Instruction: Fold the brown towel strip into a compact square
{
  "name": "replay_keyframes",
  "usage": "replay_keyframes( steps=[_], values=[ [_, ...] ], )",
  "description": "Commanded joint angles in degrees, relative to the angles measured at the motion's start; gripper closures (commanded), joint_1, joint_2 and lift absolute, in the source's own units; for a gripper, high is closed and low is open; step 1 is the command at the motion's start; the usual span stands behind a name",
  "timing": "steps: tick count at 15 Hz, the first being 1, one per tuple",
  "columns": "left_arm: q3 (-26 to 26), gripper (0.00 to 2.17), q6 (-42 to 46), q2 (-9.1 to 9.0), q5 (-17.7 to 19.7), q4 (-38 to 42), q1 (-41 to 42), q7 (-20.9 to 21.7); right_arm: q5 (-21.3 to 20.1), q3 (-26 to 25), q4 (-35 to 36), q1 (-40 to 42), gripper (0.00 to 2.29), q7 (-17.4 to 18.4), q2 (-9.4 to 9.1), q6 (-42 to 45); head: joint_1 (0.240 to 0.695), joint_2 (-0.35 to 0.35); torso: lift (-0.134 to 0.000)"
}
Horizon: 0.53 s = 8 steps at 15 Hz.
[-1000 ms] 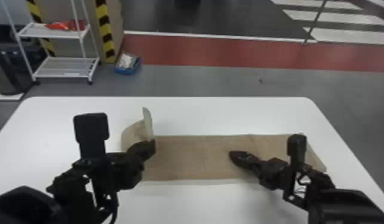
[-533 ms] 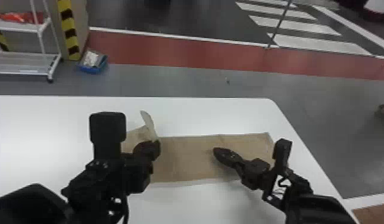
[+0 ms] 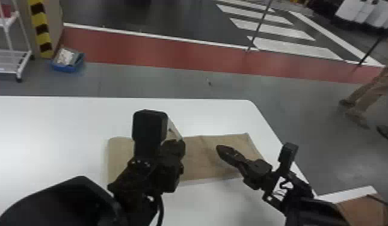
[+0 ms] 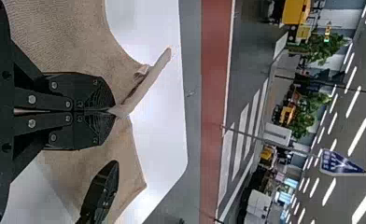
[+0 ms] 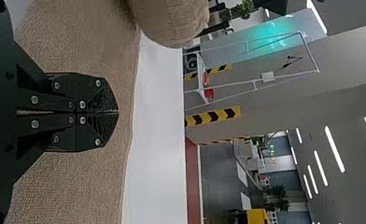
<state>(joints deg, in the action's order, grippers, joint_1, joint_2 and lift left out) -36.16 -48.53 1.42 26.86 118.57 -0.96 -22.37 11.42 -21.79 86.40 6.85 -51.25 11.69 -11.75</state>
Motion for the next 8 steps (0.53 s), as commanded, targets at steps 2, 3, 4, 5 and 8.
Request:
replay_keyframes(
  steps=[2,3,4,5,8],
  values=[
    [-1.2,0.0,1.8,-0.45,-0.5,-2.7,-0.4,1.0,1.2,-1.1,0.0,0.2,1.83,0.4,0.17,-0.3,0.695,-0.35,-0.124],
    [-0.8,0.0,1.8,0.07,-0.5,-2.5,-0.4,1.1,1.2,-1.1,0.0,0.3,1.78,0.7,0.08,-0.3,0.695,-0.35,-0.124],
    [-0.3,0.0,1.8,0.51,-0.6,-2.0,-0.1,1.2,1.3,-1.4,0.2,0.4,1.76,0.9,-0.09,-0.3,0.695,-0.35,-0.124],
    [0.6,0.03,2.3,1.13,-0.8,-1.5,0.3,1.3,1.4,-1.5,0.7,0.5,1.53,1.1,-0.27,-0.5,0.695,-0.35,-0.124],
    [7.0,0.03,6.4,4.2,-2.3,-0.3,3.3,4.3,2.1,-2.3,2.8,0.8,1.15,1.2,-0.8,-3.5,0.695,-0.35,-0.124]
  ],
)
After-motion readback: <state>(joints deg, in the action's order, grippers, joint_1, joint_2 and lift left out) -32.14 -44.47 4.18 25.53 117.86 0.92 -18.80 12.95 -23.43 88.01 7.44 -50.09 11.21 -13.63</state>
